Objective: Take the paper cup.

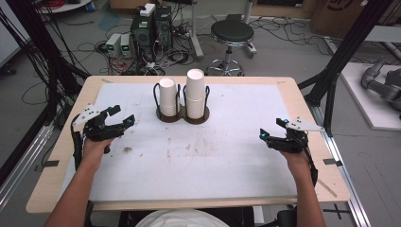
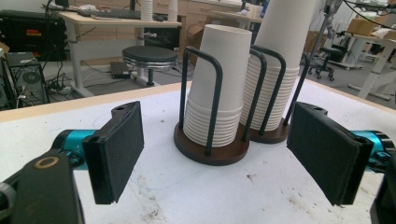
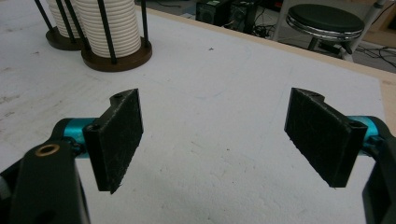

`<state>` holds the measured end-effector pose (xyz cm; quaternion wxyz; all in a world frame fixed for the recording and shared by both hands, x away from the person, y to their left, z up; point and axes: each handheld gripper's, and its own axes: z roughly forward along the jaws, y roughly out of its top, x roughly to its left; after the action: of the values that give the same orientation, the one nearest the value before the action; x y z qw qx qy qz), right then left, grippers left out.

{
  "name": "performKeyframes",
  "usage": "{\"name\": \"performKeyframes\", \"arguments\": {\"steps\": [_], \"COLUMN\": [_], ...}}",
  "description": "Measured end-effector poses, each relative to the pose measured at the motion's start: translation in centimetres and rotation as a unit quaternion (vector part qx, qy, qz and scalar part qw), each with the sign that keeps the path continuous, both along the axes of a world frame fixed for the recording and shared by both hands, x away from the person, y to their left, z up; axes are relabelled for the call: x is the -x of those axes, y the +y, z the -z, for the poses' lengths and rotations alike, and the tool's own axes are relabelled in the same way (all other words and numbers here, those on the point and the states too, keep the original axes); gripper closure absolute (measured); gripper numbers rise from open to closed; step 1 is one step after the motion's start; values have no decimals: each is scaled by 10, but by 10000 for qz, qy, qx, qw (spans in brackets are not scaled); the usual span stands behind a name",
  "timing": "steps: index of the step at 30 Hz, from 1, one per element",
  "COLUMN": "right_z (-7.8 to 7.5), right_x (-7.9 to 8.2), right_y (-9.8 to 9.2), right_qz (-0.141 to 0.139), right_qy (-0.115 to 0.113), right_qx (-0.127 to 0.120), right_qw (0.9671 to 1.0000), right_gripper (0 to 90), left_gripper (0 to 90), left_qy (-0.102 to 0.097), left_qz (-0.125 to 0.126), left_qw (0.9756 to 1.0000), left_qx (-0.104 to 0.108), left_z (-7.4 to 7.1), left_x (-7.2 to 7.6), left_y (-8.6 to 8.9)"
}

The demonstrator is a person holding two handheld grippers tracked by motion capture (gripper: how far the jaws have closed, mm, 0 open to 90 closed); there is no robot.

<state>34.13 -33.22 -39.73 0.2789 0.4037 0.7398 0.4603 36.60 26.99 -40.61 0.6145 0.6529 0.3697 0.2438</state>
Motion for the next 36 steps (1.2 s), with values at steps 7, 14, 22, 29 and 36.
{"name": "performKeyframes", "arguments": {"steps": [7, 14, 22, 29, 36], "right_z": [0, -4, -14, -19, -24], "right_x": [0, -2, -5, -11, -11], "right_y": [-1, 5, 35, 58, 75], "right_qz": [46, -53, -284, -657, -807], "right_qy": [-34, -127, -390, -525, -770], "right_qx": [-18, -213, -240, -223, -126], "right_qw": [10000, 9997, 9985, 9962, 9937], "right_gripper": [198, 198, 206, 435, 702], "left_gripper": [188, 188, 187, 188, 188], "left_qy": [8, -36, -42, -14, 23], "left_qz": [-11, 9, 12, -14, -23], "left_qw": [10000, 10000, 10000, 10000, 10000], "left_qx": [-20, -27, -42, -51, -70], "left_z": [2, -1, -1, -1, 1], "left_x": [-2, 2, 7, 8, 8], "left_y": [-2, -1, 1, 1, 0]}}
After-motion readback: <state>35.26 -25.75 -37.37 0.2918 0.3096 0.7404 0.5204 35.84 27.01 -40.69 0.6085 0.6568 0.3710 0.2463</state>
